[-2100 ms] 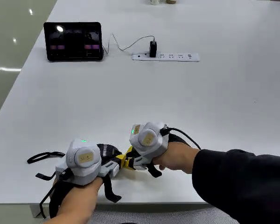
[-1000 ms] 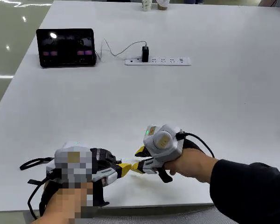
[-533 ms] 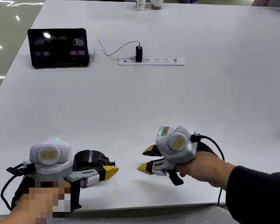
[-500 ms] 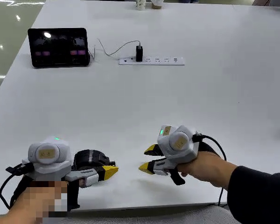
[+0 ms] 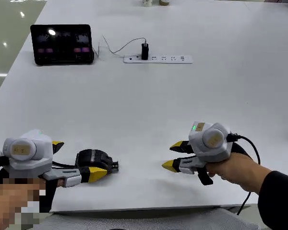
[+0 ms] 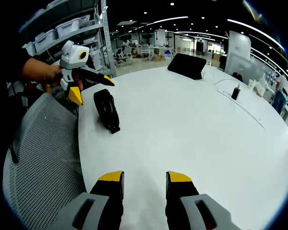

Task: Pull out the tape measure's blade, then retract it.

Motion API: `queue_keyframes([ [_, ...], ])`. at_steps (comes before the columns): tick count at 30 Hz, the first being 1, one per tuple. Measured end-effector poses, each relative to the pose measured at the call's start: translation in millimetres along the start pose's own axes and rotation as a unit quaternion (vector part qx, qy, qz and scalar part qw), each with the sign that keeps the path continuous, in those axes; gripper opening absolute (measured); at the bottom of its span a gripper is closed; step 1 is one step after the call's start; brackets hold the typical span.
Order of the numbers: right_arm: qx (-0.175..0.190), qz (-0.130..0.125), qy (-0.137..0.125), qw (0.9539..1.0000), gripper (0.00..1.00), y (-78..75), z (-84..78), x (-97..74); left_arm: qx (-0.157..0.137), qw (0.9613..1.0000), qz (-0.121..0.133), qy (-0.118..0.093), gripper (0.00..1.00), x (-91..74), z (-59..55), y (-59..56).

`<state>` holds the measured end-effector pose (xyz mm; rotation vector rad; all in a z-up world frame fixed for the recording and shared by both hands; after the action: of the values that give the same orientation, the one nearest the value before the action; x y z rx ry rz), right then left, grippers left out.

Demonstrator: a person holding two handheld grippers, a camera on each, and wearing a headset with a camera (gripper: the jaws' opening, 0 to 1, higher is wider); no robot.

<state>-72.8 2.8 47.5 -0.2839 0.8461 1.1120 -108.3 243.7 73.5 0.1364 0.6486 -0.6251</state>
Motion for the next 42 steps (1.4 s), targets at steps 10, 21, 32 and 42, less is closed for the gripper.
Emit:
queue_keyframes([
  [10, 0.003, -0.018, 0.013, 0.9997, 0.42, -13.0, -25.5, -26.4, 0.053, 0.9977, -0.020, 0.038, 0.99, -12.1, -14.6, 2.1],
  [21, 0.022, -0.026, 0.004, 0.9994, 0.54, -23.5, -41.9, -52.1, 0.041, 0.9979, -0.026, 0.042, 0.99, -21.4, -22.4, 8.1],
  [32, 0.058, -0.049, 0.000, 0.9971, 0.66, -39.3, -72.3, -73.3, 0.039, 0.9979, -0.028, 0.043, 0.99, -28.4, -27.0, 15.2],
  [42, 0.058, -0.060, -0.009, 0.9964, 0.80, -46.1, -81.7, -86.4, 0.043, 0.9970, -0.032, 0.055, 0.99, -29.9, -34.0, 15.5],
])
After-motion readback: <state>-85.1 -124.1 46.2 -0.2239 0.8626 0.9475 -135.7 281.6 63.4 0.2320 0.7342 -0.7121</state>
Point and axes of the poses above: the centre of the closed fingertips' face, and the gripper's own axes: x roughly forward along the fingers, y roughly to its left, z roughly out of its top, the point moved 2 cm from there along -x, roughly backward along the fingers, and after that the axes turned 10 degrees about x, right-handed, at the moved point
